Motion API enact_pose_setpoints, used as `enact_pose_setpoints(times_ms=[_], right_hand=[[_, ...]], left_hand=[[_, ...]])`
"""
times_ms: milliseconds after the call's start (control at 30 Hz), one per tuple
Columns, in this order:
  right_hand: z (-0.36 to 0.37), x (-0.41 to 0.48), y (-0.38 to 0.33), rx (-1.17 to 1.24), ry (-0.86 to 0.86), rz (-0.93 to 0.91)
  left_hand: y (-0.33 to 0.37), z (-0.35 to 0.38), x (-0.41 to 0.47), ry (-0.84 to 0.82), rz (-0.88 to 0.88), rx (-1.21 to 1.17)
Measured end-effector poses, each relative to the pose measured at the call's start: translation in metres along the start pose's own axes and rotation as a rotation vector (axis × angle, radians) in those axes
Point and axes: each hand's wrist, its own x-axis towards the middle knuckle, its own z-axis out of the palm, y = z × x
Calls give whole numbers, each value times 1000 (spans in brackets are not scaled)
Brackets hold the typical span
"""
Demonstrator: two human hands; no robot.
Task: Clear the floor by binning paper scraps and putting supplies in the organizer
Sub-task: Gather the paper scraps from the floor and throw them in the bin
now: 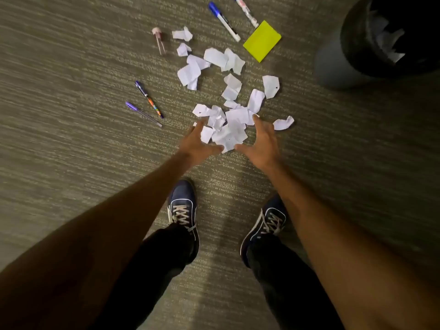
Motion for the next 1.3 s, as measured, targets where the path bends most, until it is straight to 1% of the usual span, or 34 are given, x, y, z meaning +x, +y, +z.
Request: enact_pose_setpoints(times_ms=[33, 133, 233, 267, 367, 467, 567, 633, 767, 867, 933, 1067, 1167, 1300], right_hand=[[9, 9, 4, -17, 4, -1], [31, 37, 22, -60, 11, 83], [43, 66, 36, -28, 94, 159], [44, 75, 38, -17, 108, 174], [49, 94, 43, -34, 101, 206], [52, 105, 46, -32, 90, 185], [56, 110, 47, -73, 96, 117], [60, 109, 46, -69, 110, 88], [70, 106, 41, -40, 79, 46], [74, 106, 39, 83, 98, 42], [75, 106, 39, 151, 106, 32], [71, 102, 38, 245, 105, 20], [62, 93, 32, 306, 96, 50], [43, 70, 18, 451, 107, 100]], left_hand=[[-4, 7, 7, -1, -45, -44], [-15, 32, 27, 58, -273, -191], [-20, 50, 43, 221, -424, -468], [-23, 57, 48, 247, -467, -556], [-20, 73, 55, 188, -607, -818], [-12, 78, 61, 124, -729, -891], [-8, 81, 64, 125, -728, -951], [-5, 80, 66, 119, -704, -945], [2, 74, 70, 128, -724, -983], [3, 74, 69, 71, -636, -1074], [2, 72, 68, 71, -608, -1119], [3, 68, 63, 53, -579, -1096], [10, 61, 52, 79, -568, -1117], [28, 45, 31, 96, -508, -1066]])
